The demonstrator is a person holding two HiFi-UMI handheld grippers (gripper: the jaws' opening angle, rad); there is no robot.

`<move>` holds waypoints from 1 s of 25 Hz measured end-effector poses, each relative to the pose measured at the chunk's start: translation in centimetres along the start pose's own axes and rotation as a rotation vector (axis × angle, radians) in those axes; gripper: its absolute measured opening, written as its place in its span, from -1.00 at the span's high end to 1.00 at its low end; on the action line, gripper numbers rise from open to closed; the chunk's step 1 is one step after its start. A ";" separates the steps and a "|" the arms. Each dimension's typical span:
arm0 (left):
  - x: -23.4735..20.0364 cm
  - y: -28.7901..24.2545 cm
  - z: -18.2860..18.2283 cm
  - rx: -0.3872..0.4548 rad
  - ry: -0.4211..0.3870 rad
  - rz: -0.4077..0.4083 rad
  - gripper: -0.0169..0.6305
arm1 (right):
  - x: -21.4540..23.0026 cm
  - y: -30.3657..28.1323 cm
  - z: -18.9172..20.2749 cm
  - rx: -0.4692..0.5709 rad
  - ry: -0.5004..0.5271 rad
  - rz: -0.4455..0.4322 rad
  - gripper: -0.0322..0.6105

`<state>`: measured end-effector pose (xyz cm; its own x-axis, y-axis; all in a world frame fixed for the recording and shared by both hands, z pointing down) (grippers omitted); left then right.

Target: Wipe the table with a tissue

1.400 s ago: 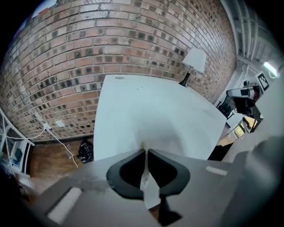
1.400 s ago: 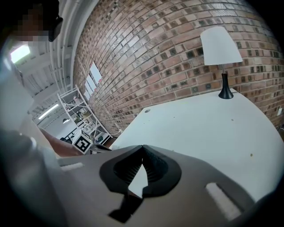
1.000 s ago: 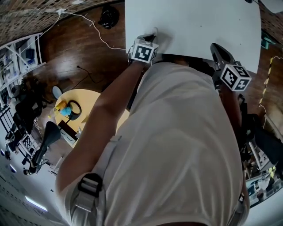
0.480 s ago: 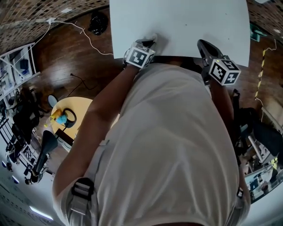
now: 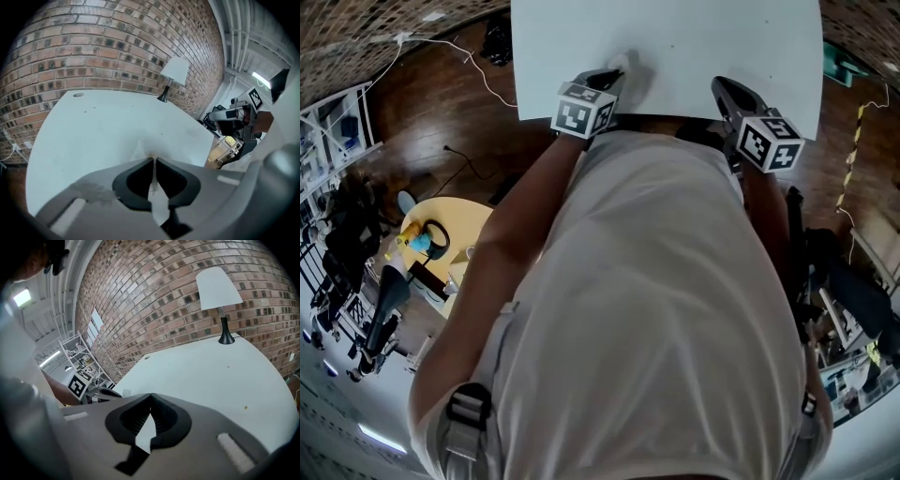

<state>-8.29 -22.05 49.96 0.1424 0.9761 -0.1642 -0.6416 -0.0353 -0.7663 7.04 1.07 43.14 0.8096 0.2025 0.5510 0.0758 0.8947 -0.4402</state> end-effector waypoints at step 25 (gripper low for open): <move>5.3 -8.1 -6.1 -0.116 0.122 -0.131 0.87 | 9.6 10.1 -1.5 0.028 -0.042 -0.016 0.88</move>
<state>2.26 -17.95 51.53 0.3139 0.9409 -0.1271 -0.5212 0.0589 -0.8514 16.42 11.45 42.93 0.7831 0.2041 0.5875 0.0717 0.9087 -0.4113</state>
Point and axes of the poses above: the fingertips, and each gripper's own axes: y backward along the fingers, x to its right, z out of its underside, the point moved 9 cm from there along y, backward along the fingers, and after that the axes turned 12 degrees about -z, right-handed, at the moved point
